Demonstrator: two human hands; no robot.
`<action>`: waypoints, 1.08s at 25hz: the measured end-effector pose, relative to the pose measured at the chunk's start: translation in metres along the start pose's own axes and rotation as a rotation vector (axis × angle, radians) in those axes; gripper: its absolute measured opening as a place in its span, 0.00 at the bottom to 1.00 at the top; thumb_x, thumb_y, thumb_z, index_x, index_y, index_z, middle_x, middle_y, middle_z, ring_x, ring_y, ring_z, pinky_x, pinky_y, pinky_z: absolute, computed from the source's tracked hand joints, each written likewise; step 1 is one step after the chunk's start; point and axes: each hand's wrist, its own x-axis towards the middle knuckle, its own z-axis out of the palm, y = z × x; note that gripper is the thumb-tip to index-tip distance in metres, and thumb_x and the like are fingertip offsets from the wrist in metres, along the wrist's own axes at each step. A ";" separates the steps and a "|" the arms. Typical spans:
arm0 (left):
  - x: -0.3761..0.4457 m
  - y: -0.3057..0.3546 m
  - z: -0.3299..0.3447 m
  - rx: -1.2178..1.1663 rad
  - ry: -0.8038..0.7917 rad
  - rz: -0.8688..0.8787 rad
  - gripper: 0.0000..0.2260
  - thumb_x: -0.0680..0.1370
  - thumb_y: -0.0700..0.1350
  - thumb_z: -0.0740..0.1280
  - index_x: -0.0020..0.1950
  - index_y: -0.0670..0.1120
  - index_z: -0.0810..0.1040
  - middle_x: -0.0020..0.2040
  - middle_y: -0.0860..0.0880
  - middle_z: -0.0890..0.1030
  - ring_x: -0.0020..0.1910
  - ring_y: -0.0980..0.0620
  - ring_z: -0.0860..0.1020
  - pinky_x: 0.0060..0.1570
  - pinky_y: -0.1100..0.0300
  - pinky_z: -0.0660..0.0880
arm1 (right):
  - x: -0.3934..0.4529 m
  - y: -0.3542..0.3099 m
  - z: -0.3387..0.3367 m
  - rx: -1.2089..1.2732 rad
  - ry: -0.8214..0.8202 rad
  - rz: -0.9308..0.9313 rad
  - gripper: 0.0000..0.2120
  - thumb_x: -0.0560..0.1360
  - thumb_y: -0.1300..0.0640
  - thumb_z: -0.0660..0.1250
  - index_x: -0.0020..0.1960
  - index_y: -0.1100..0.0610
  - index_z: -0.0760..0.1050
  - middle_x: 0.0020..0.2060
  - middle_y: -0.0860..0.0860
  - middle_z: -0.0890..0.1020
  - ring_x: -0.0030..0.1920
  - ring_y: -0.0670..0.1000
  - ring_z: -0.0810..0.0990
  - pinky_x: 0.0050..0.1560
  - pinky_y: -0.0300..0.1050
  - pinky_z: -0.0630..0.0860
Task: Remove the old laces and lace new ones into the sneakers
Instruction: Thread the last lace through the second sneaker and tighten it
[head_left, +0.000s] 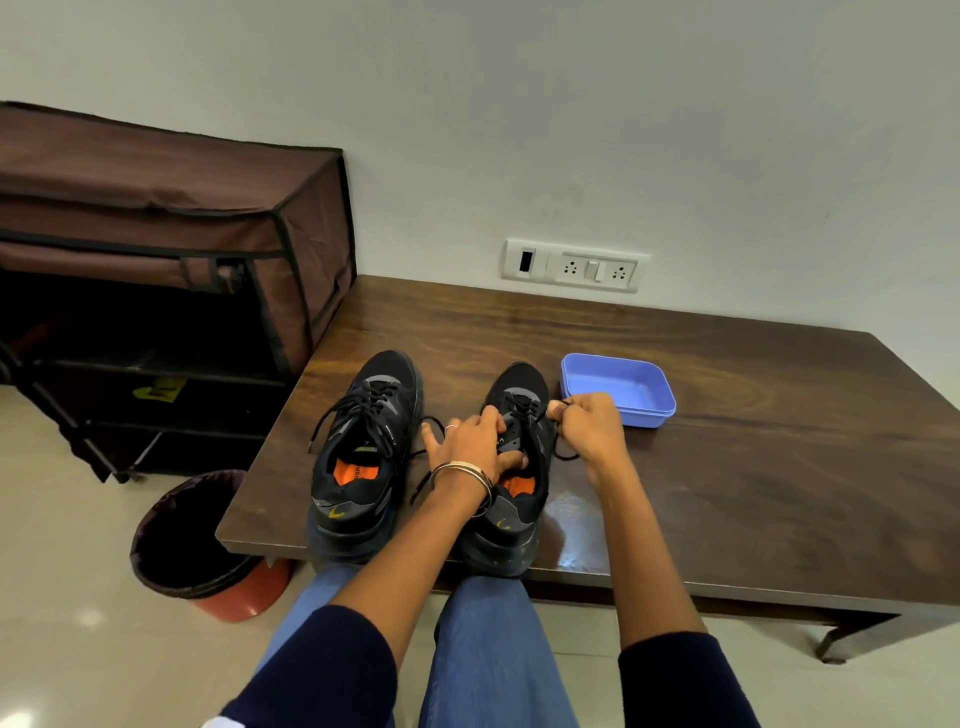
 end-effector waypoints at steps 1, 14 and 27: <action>0.000 0.001 0.001 0.016 -0.007 0.005 0.19 0.70 0.60 0.70 0.54 0.53 0.69 0.57 0.52 0.78 0.63 0.46 0.71 0.69 0.36 0.52 | -0.001 0.001 0.000 -0.005 0.012 0.028 0.13 0.75 0.60 0.66 0.33 0.61 0.70 0.29 0.57 0.69 0.33 0.55 0.66 0.36 0.47 0.63; -0.006 -0.004 0.004 0.193 0.169 0.098 0.16 0.78 0.59 0.59 0.62 0.58 0.76 0.58 0.54 0.75 0.61 0.50 0.66 0.56 0.51 0.57 | -0.017 -0.059 -0.042 -0.568 -0.060 -0.051 0.16 0.79 0.64 0.56 0.33 0.58 0.60 0.43 0.60 0.76 0.49 0.59 0.73 0.43 0.46 0.69; 0.005 -0.011 -0.009 -0.301 0.122 -0.162 0.13 0.75 0.54 0.65 0.58 0.60 0.81 0.54 0.50 0.83 0.56 0.46 0.78 0.56 0.54 0.70 | -0.020 -0.009 0.034 -0.196 0.131 -0.195 0.08 0.73 0.67 0.69 0.48 0.59 0.83 0.37 0.52 0.84 0.43 0.49 0.83 0.52 0.44 0.78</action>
